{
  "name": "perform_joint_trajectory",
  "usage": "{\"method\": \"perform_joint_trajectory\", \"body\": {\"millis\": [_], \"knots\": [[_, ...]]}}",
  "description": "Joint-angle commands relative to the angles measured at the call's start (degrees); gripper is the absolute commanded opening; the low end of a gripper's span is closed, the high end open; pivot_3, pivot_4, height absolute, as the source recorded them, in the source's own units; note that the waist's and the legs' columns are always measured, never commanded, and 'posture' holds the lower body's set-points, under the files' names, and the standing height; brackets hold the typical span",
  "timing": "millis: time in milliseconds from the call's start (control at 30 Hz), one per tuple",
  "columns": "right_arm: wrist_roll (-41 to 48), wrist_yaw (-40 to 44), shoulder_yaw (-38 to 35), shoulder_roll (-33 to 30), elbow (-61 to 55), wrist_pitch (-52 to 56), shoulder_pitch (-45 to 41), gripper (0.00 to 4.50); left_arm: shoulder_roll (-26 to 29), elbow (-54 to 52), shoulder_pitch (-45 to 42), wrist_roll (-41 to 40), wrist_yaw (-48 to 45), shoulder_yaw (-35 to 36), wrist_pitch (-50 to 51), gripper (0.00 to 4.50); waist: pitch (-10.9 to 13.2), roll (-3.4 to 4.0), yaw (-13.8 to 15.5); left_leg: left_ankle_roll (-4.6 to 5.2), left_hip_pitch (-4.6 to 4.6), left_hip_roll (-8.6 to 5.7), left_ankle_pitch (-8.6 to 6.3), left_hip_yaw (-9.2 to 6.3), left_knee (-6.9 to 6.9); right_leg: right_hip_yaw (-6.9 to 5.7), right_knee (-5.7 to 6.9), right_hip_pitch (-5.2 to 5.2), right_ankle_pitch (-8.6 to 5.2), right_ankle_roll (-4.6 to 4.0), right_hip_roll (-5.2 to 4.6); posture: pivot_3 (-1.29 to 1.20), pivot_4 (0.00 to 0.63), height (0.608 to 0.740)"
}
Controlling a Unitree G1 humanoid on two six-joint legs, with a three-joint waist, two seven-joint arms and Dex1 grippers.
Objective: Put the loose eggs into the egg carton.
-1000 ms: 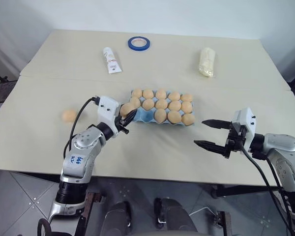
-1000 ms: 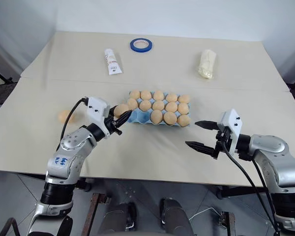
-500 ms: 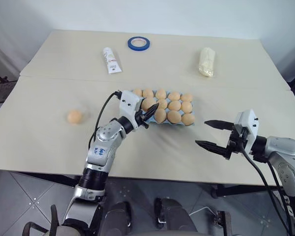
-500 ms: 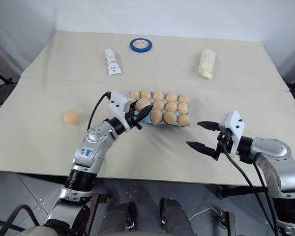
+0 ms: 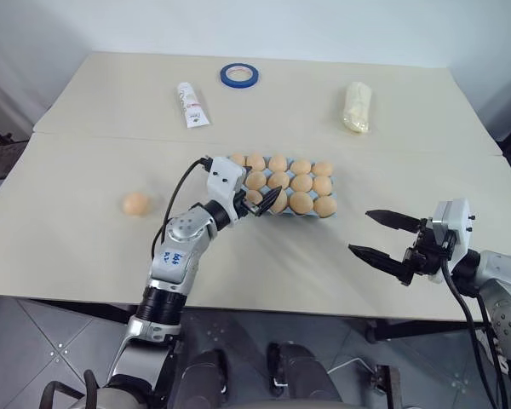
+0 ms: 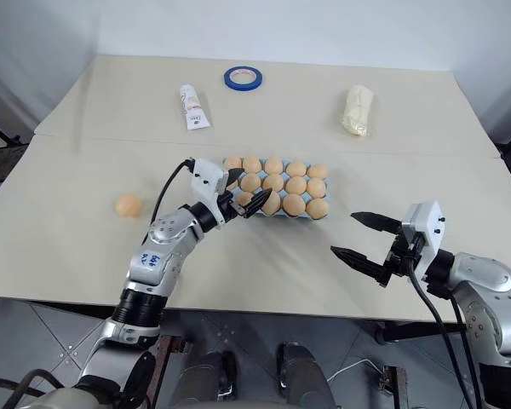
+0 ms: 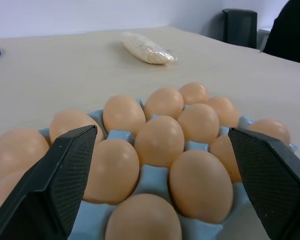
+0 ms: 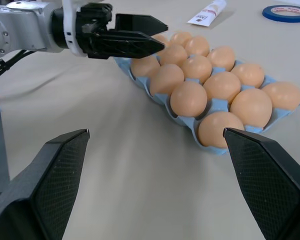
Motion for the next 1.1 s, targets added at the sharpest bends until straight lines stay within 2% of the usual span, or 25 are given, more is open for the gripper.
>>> {"method": "perform_joint_trajectory", "body": {"millis": [33,200,467,700,867,967,1100], "knots": [[2.0,0.2,-2.4,0.9,-2.3,-2.1,0.4,4.50,3.0,-8.2,3.2,-3.6,-3.3,2.2,2.6,4.48,0.0,0.01,0.0,0.00,0.02,0.00,0.00,0.00,-0.01,0.00,0.01,0.01,0.00,0.00,0.00,0.00,0.150,0.740],[3.4,0.4,-2.5,2.2,-2.6,-2.9,0.1,4.50,11.4,-16.6,11.1,-10.1,-10.1,7.2,6.9,4.48,0.0,0.02,-0.1,-0.03,0.06,0.03,0.01,0.01,-0.03,0.02,0.06,0.00,-0.03,-0.06,0.01,0.00,0.150,0.740],[3.3,0.2,-1.7,2.3,-2.4,-3.1,0.5,4.50,24.1,-18.0,21.1,-15.0,-15.7,19.5,9.3,4.48,0.0,0.03,0.1,0.03,0.04,0.01,-0.02,-0.02,-0.06,0.01,-0.03,0.02,-0.05,-0.11,-0.08,0.00,0.150,0.740],[3.4,0.6,-2.1,2.1,-2.3,-3.2,0.9,4.50,29.1,-18.6,30.7,-18.2,-18.9,29.5,9.2,4.48,0.0,0.04,0.0,-0.01,0.04,0.04,-0.08,-0.02,-0.26,-0.02,-0.12,-0.05,-0.12,-0.23,-0.11,0.00,0.150,0.740],[3.3,0.8,-1.9,1.9,-2.0,-3.0,0.7,4.50,30.4,-17.8,34.4,-18.6,-19.3,33.9,8.2,4.48,0.0,0.04,0.1,-0.28,0.05,0.04,-0.24,-0.03,-0.37,-0.04,-0.15,-0.09,-0.18,-0.34,-0.12,0.00,0.150,0.740],[3.0,0.8,-1.6,1.7,-1.6,-2.7,0.1,4.50,30.0,-15.2,33.5,-16.6,-18.7,34.3,4.9,4.48,0.0,0.04,0.1,-0.28,0.04,0.04,-0.24,-0.05,-0.40,-0.06,-0.20,-0.09,-0.18,-0.34,-0.14,0.00,0.150,0.740],[2.7,0.8,-1.2,1.8,-1.0,-2.9,-0.9,4.50,28.8,-13.5,30.2,-15.4,-17.1,31.4,3.3,4.48,0.0,0.04,0.1,-0.28,0.03,0.03,-0.25,-0.06,-0.45,-0.07,-0.29,-0.08,-0.18,-0.34,-0.16,0.00,0.150,0.740]]}}
